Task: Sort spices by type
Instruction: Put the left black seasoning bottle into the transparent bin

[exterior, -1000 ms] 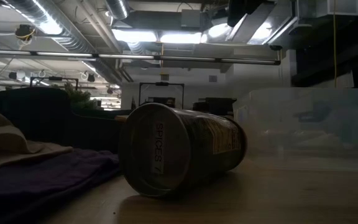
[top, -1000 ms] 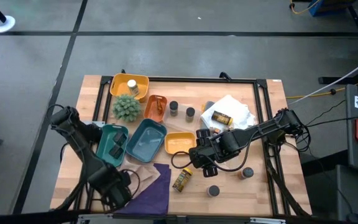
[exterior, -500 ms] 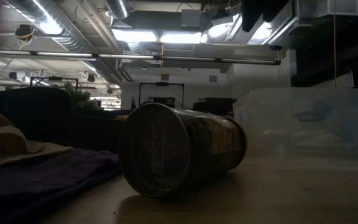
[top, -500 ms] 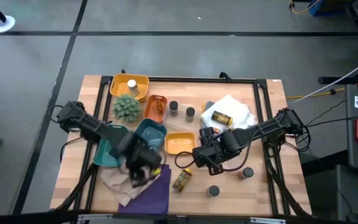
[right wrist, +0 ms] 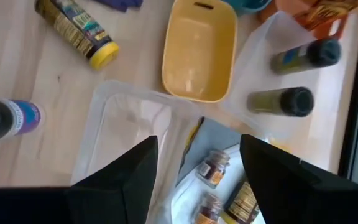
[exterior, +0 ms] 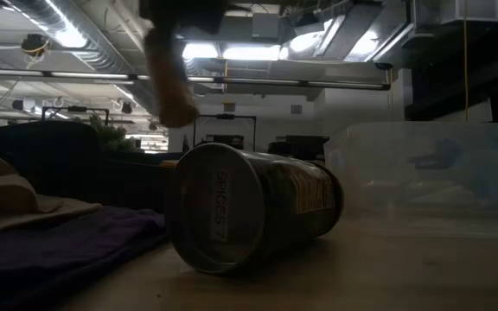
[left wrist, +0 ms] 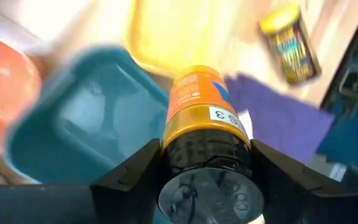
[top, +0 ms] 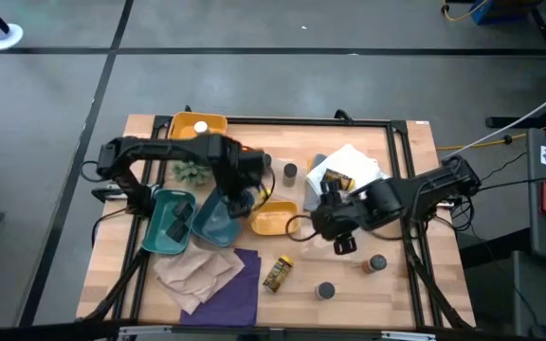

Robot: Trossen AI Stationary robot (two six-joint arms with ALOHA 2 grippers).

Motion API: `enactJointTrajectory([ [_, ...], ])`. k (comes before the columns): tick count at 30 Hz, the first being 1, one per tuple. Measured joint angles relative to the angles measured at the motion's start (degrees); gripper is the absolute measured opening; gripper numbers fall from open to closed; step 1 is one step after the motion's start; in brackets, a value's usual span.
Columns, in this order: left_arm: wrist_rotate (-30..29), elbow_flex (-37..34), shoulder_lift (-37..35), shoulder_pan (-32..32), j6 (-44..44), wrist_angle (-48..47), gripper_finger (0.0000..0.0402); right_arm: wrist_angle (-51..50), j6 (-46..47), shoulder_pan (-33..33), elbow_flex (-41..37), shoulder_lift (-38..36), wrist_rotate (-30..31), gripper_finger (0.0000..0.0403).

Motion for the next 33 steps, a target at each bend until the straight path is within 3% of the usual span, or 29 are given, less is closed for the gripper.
enactJointTrajectory([
  [7,-0.1,0.0,0.0,9.0,3.9,6.9,0.0194,0.4,-0.5,-5.2,0.0,-4.0,0.0,0.0230],
  [13,-5.0,0.0,0.1,13.2,4.3,12.4,0.0194,0.6,-2.8,-12.1,0.0,-4.3,-0.2,0.0230],
  [20,-10.9,0.0,0.8,13.8,5.3,12.4,0.0194,3.8,-5.9,-21.1,0.0,-4.3,-6.3,0.0230],
  [33,-12.3,0.0,8.7,13.0,3.7,11.2,0.0198,8.6,-7.6,-31.9,-0.5,-4.3,-8.7,0.0230],
])
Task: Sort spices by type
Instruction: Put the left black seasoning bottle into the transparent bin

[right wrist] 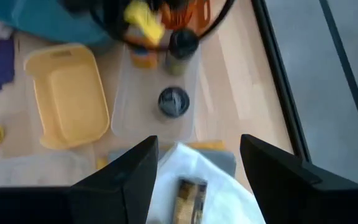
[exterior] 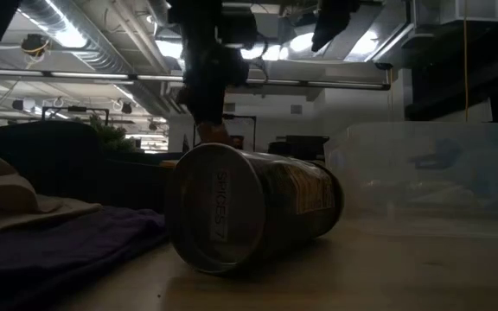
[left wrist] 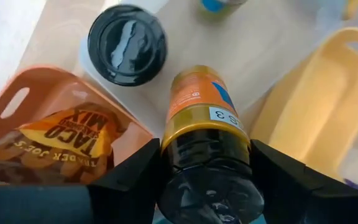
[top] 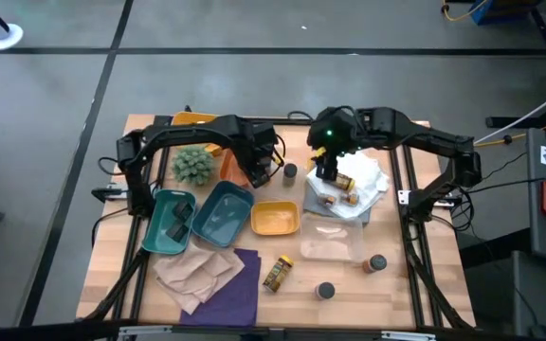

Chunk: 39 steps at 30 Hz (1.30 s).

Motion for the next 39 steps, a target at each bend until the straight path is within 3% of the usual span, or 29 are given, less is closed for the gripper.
enactJointTrajectory([
  [18,-0.3,0.0,2.7,0.1,-6.2,-3.6,0.0200,12.6,-7.5,-3.5,-14.3,0.0,-7.1,0.0230],
  [39,-0.7,0.0,4.7,0.1,-6.0,-2.8,0.0200,12.8,-7.4,-3.5,-15.1,0.0,-8.0,0.0230],
])
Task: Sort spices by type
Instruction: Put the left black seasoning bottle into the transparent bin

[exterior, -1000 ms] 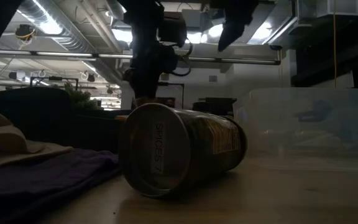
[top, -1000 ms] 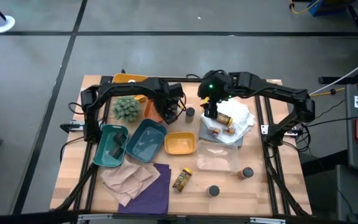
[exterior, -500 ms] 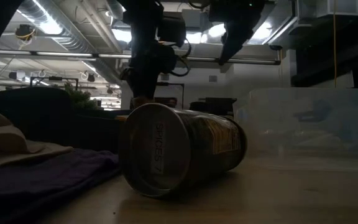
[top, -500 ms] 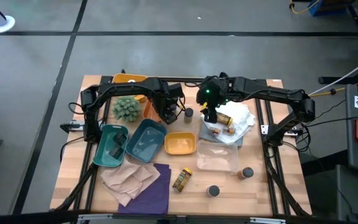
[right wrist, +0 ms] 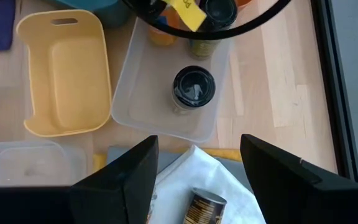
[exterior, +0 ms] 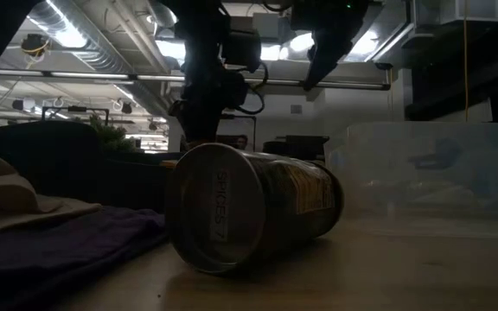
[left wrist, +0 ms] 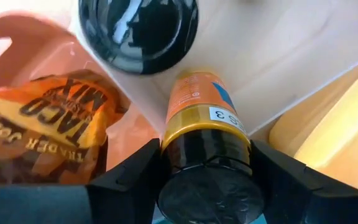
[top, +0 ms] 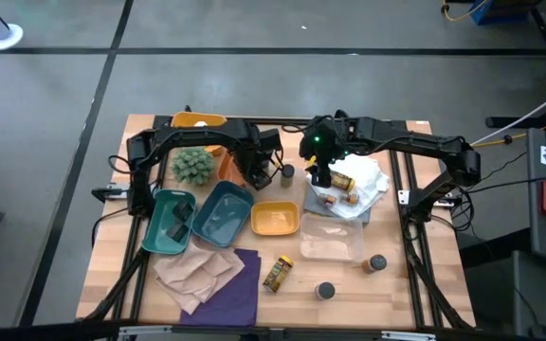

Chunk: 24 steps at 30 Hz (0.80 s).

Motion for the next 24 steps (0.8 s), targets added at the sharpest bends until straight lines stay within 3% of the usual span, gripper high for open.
enactJointTrajectory([
  [24,0.1,0.0,0.5,0.0,1.6,1.8,0.0201,-0.4,0.0,0.0,0.0,0.0,0.0,0.0230],
])
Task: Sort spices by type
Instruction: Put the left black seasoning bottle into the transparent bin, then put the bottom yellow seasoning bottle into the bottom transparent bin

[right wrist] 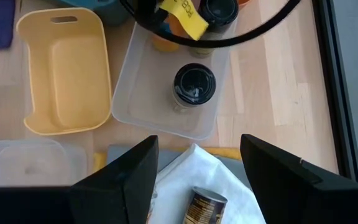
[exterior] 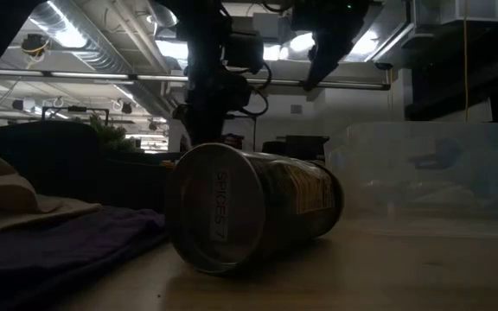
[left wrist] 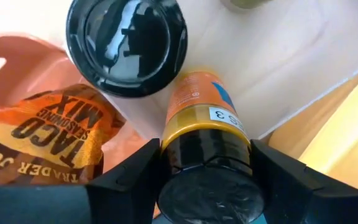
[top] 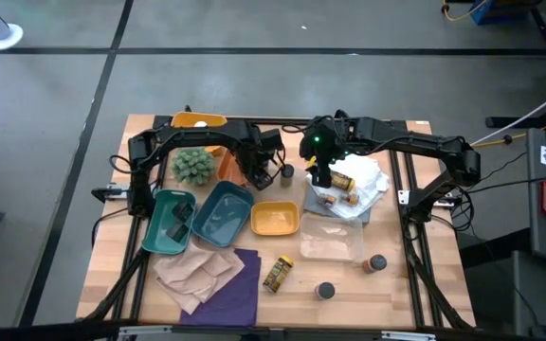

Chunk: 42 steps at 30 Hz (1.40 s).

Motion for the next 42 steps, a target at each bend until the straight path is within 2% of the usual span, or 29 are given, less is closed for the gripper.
enactJointTrajectory([
  [11,0.0,0.0,0.0,-0.1,0.3,0.0,0.0276,-0.2,0.0,0.0,0.0,0.0,0.0,0.0230],
  [20,1.5,0.0,0.0,0.7,0.0,-1.5,0.0275,-0.2,0.0,0.0,0.0,0.0,-0.7,0.0230],
  [23,3.9,0.0,-0.5,1.0,1.4,-2.3,0.0274,-0.2,-1.3,0.0,0.0,0.0,-2.3,0.0230],
  [30,3.9,0.0,-3.7,0.9,2.9,-0.9,0.0274,-0.2,-3.0,0.1,0.0,0.0,-5.6,0.0230],
  [34,3.5,0.0,-6.9,0.8,3.1,-0.4,0.0274,-0.4,-3.4,0.1,0.0,0.0,-10.1,0.0230],
  [37,3.3,0.0,-10.1,0.3,3.2,-0.3,0.0274,0.4,-3.4,0.4,-0.2,0.0,-15.9,0.0230],
  [42,-1.8,0.0,-16.0,-3.3,3.3,1.1,0.0274,2.3,-3.4,3.9,-3.4,0.0,-23.2,0.0230],
])
